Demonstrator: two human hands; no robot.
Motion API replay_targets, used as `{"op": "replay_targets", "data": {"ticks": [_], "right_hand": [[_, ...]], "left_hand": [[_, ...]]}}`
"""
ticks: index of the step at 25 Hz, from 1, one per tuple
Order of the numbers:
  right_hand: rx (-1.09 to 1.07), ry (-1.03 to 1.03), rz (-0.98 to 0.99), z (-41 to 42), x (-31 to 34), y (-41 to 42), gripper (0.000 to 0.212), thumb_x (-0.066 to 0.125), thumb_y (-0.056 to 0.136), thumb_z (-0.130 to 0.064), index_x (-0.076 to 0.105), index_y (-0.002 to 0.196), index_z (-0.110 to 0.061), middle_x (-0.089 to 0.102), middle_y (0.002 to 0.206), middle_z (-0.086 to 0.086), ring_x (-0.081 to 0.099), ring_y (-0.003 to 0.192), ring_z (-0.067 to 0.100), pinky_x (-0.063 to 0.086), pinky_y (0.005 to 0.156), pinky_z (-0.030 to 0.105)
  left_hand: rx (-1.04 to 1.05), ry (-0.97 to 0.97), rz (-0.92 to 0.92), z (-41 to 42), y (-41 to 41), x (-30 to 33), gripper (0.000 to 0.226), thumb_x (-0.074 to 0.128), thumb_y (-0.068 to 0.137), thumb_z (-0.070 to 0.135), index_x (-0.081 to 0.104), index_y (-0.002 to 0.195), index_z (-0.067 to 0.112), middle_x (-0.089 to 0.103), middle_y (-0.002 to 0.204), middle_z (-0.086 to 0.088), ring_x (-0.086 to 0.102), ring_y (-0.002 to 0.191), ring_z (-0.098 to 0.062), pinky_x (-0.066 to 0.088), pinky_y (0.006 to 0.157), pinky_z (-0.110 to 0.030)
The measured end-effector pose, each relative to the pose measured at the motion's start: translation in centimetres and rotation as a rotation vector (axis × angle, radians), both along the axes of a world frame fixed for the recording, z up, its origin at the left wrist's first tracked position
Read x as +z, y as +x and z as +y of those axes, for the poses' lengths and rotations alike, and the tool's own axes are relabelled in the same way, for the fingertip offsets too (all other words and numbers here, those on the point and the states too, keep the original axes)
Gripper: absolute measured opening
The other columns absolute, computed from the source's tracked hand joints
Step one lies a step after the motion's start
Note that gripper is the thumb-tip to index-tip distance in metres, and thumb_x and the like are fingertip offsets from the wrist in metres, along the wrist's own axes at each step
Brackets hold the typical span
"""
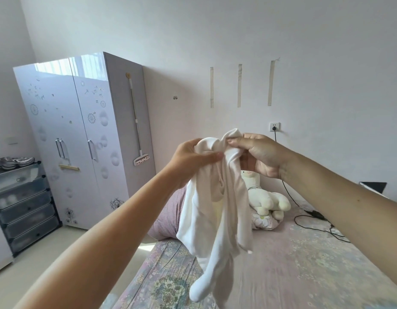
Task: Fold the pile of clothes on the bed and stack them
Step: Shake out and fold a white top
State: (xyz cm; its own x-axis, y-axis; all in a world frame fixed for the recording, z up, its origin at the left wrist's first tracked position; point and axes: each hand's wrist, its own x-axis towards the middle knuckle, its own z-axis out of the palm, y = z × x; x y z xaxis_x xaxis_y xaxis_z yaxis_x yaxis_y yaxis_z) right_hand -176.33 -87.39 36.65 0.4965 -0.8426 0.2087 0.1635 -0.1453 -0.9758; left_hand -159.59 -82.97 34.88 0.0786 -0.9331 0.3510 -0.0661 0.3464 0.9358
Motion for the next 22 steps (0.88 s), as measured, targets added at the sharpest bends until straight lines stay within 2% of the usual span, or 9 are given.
{"op": "replay_targets", "data": {"ticks": [2, 4, 6, 8, 11, 14, 16, 19, 22], "right_hand": [[0.034, 0.008, 0.015, -0.1, -0.1, -0.7, 0.018, 0.062, 0.088, -0.02, 0.057, 0.101, -0.008, 0.06, 0.078, 0.007, 0.06, 0.066, 0.017, 0.053, 0.063, 0.029], [0.129, 0.028, 0.094, -0.3, -0.1, -1.6, 0.038, 0.06, 0.082, -0.038, 0.06, 0.104, -0.008, 0.061, 0.088, 0.013, 0.059, 0.076, 0.023, 0.048, 0.07, 0.032], [0.206, 0.071, 0.111, -0.4, -0.2, -2.1, 0.05, 0.054, 0.081, -0.048, 0.06, 0.11, -0.008, 0.065, 0.09, 0.009, 0.058, 0.076, 0.019, 0.05, 0.067, 0.027], [0.226, 0.006, 0.141, -0.5, -0.5, -2.2, 0.05, 0.06, 0.078, -0.043, 0.06, 0.114, -0.008, 0.065, 0.089, 0.004, 0.054, 0.075, 0.014, 0.048, 0.065, 0.024], [0.196, -0.172, 0.253, -0.4, -1.3, -2.0, 0.05, 0.072, 0.07, -0.027, 0.058, 0.116, -0.013, 0.067, 0.094, 0.001, 0.061, 0.086, 0.013, 0.049, 0.077, 0.028], [0.112, -0.253, 0.332, -0.3, -2.4, -1.6, 0.045, 0.075, 0.073, -0.014, 0.054, 0.112, -0.012, 0.069, 0.099, 0.008, 0.065, 0.09, 0.017, 0.05, 0.084, 0.03], [0.105, -0.259, 0.291, -0.4, -3.0, -1.4, 0.034, 0.074, 0.075, -0.01, 0.057, 0.105, -0.008, 0.069, 0.093, 0.007, 0.065, 0.085, 0.017, 0.052, 0.08, 0.028], [0.043, -0.35, 0.279, -0.6, -3.0, -1.4, 0.028, 0.073, 0.071, -0.027, 0.06, 0.089, -0.011, 0.066, 0.083, 0.003, 0.062, 0.077, 0.014, 0.05, 0.07, 0.028], [-0.112, -0.387, 0.215, -1.6, -1.9, -2.5, 0.027, 0.071, 0.074, -0.034, 0.052, 0.08, -0.016, 0.057, 0.068, -0.007, 0.052, 0.059, 0.003, 0.042, 0.054, 0.018]], "left_hand": [[-0.008, 0.01, 0.04, -0.1, 0.1, 0.0, 0.026, 0.072, 0.079, -0.001, 0.064, 0.103, -0.005, 0.067, 0.09, -0.018, 0.065, 0.079, -0.027, 0.058, 0.076, -0.041], [-0.009, 0.028, 0.117, -0.2, 0.4, 0.4, 0.012, 0.067, 0.083, -0.001, 0.064, 0.095, 0.0, 0.067, 0.082, -0.015, 0.066, 0.068, -0.023, 0.059, 0.065, -0.035], [0.016, 0.028, 0.149, -0.4, 0.7, 0.6, 0.006, 0.065, 0.085, -0.001, 0.063, 0.087, 0.004, 0.066, 0.073, -0.01, 0.065, 0.058, -0.017, 0.056, 0.056, -0.029], [0.032, 0.027, 0.13, -0.3, 0.4, 0.8, 0.006, 0.064, 0.086, -0.001, 0.062, 0.084, 0.005, 0.066, 0.067, -0.006, 0.064, 0.054, -0.014, 0.054, 0.052, -0.025], [0.046, 0.035, 0.104, -0.3, -0.2, 0.8, 0.007, 0.065, 0.086, 0.001, 0.062, 0.083, 0.006, 0.065, 0.064, -0.006, 0.063, 0.053, -0.014, 0.053, 0.051, -0.026], [0.066, 0.032, 0.137, -0.4, 0.0, 1.1, 0.009, 0.064, 0.086, 0.002, 0.061, 0.08, 0.007, 0.064, 0.062, -0.004, 0.062, 0.051, -0.013, 0.052, 0.05, -0.025], [0.052, 0.026, 0.12, -0.3, 0.1, 1.3, 0.008, 0.064, 0.086, 0.002, 0.061, 0.081, 0.007, 0.064, 0.064, -0.005, 0.062, 0.052, -0.014, 0.053, 0.05, -0.025], [-0.018, -0.01, 0.052, -0.2, 1.0, 1.5, 0.007, 0.066, 0.085, 0.001, 0.064, 0.09, 0.006, 0.066, 0.072, -0.006, 0.064, 0.06, -0.016, 0.057, 0.06, -0.028], [0.03, -0.078, -0.111, -0.3, 3.9, 1.8, 0.005, 0.069, 0.084, 0.011, 0.069, 0.088, 0.014, 0.067, 0.075, -0.001, 0.061, 0.064, -0.013, 0.055, 0.064, -0.026]]}}
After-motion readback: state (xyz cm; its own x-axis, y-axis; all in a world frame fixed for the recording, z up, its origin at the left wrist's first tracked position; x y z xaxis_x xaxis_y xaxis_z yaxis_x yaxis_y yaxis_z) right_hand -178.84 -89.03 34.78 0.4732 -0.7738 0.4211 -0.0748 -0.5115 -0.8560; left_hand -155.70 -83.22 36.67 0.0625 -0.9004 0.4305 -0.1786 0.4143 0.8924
